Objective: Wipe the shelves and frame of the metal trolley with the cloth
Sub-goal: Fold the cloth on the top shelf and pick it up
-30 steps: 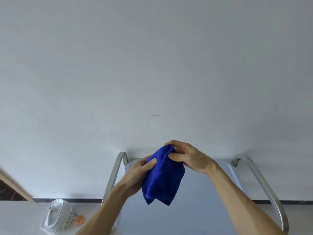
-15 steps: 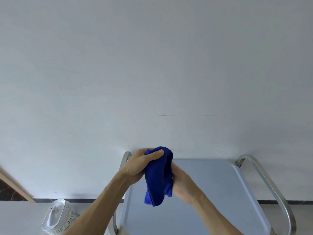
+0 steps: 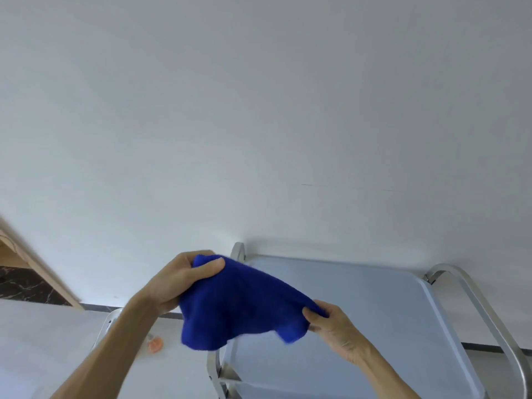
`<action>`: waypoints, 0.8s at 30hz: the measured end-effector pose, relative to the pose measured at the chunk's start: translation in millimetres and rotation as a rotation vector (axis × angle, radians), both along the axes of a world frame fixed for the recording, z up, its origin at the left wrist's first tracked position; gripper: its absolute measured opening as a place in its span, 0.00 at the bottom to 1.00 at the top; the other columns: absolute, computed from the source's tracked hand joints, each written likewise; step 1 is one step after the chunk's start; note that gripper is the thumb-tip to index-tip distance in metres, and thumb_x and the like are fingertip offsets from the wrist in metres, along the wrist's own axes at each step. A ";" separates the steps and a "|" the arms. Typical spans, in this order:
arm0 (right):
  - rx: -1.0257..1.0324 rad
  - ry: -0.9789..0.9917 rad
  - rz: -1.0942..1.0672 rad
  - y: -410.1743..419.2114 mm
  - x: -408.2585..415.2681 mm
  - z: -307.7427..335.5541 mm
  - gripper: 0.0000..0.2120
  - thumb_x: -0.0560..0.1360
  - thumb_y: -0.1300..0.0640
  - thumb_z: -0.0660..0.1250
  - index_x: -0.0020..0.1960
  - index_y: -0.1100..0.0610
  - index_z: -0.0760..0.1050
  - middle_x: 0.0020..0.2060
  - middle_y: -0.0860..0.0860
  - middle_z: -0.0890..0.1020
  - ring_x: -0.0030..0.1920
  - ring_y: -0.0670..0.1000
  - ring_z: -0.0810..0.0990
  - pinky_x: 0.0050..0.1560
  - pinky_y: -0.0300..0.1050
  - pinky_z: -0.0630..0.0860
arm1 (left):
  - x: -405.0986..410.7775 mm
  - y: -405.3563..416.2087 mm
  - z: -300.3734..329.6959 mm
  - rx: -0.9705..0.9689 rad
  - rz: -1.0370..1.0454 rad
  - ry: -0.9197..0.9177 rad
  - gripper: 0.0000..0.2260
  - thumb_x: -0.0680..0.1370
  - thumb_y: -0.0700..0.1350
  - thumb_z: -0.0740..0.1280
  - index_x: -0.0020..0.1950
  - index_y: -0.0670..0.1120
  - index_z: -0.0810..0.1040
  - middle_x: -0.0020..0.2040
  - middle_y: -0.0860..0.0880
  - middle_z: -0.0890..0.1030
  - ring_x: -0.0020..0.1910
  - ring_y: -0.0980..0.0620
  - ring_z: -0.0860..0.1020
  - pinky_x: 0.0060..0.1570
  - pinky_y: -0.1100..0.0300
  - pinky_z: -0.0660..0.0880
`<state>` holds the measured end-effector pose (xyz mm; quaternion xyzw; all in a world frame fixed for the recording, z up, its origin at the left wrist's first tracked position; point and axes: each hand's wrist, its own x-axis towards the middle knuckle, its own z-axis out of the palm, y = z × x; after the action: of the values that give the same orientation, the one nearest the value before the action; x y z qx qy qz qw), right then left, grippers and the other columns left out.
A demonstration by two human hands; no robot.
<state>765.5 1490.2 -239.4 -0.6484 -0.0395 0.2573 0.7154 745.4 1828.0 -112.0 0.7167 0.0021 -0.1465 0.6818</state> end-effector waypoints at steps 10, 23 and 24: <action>-0.207 0.087 0.134 34.0 5.3 -18.2 0.15 0.76 0.46 0.73 0.53 0.58 0.85 0.51 0.58 0.86 0.53 0.58 0.84 0.51 0.49 0.81 | -29.8 88.0 -94.1 0.167 0.039 0.114 0.20 0.72 0.58 0.74 0.50 0.42 0.83 0.46 0.40 0.84 0.44 0.47 0.81 0.44 0.56 0.75; -0.781 -0.112 -0.154 134.7 104.3 -13.0 0.11 0.82 0.55 0.62 0.43 0.59 0.73 0.35 0.52 0.73 0.34 0.51 0.70 0.36 0.42 0.68 | 76.5 76.2 -141.0 0.629 0.334 0.036 0.13 0.81 0.44 0.66 0.65 0.46 0.78 0.63 0.47 0.80 0.51 0.51 0.78 0.54 0.63 0.70; -0.804 -0.134 -0.156 139.7 106.4 -15.4 0.10 0.82 0.55 0.62 0.45 0.58 0.75 0.36 0.50 0.75 0.34 0.50 0.71 0.34 0.40 0.67 | 72.6 67.9 -147.9 0.638 0.252 0.043 0.14 0.81 0.44 0.65 0.66 0.47 0.77 0.65 0.48 0.79 0.53 0.51 0.78 0.54 0.63 0.71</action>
<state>871.9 1629.9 -254.8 -0.8926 0.0669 0.1545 0.4182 818.0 1895.8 -260.0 0.8847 0.1507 -0.0683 0.4357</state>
